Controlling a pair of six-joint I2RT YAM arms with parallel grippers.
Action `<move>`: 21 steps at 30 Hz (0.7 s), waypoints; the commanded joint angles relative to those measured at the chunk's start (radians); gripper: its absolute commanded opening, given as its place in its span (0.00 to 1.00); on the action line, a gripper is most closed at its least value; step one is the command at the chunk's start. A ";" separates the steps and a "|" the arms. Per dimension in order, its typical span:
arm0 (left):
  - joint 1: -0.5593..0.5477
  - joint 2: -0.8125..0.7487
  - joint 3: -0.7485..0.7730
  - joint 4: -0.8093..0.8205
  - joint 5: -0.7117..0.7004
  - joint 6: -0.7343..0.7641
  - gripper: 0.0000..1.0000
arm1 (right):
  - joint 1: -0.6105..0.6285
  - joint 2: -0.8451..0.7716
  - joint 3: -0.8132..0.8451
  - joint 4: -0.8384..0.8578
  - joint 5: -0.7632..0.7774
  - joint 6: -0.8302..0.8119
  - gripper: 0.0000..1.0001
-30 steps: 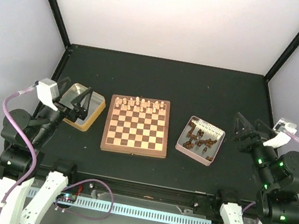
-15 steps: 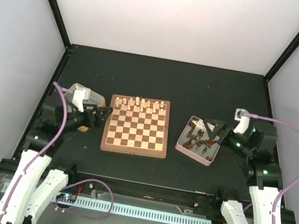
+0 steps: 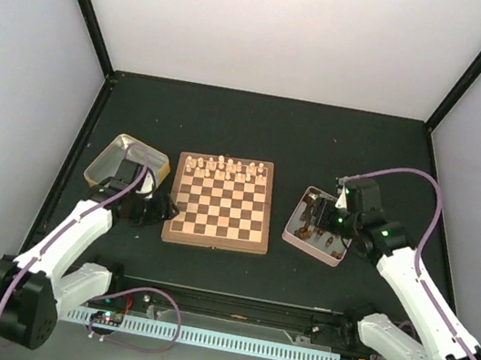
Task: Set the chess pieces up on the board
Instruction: Pick up the chess piece from the storage box.
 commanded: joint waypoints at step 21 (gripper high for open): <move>-0.100 0.432 -0.009 0.284 0.148 0.005 0.41 | 0.015 0.412 -0.002 0.078 0.146 -0.089 0.39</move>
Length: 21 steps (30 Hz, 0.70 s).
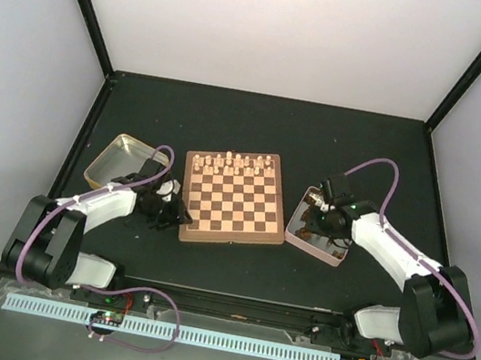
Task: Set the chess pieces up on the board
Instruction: Pick up the chess piece from the storage box.
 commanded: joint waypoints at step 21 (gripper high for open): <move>-0.019 -0.192 0.086 -0.064 -0.229 0.027 0.52 | 0.140 0.026 0.206 -0.139 0.172 0.004 0.01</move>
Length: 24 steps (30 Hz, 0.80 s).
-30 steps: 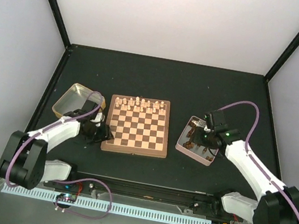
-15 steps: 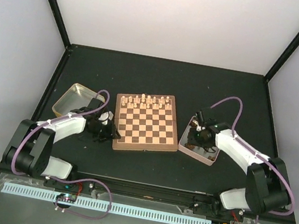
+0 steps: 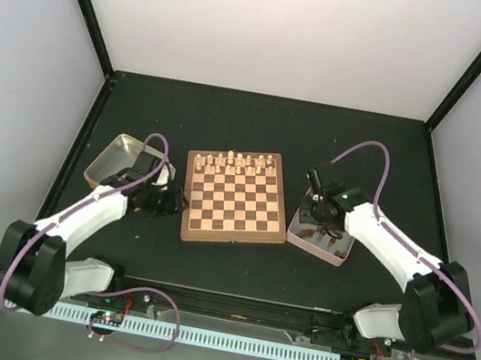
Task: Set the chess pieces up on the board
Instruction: Pick up the chess piece from the storage box.
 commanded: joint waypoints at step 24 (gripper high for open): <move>-0.298 -0.267 -0.173 0.530 0.147 -0.111 0.73 | 0.206 0.022 0.102 0.182 -0.285 0.350 0.01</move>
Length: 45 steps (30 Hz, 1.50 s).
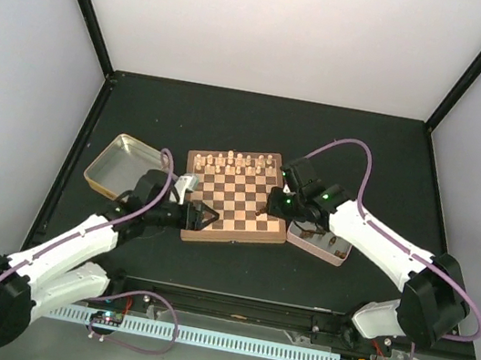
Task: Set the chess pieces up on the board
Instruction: Pick up the chess piece from the storage box.
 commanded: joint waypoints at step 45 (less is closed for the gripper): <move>-0.190 0.333 0.291 -0.431 -0.340 0.065 0.02 | 0.045 -0.052 -0.056 0.011 0.195 0.075 0.01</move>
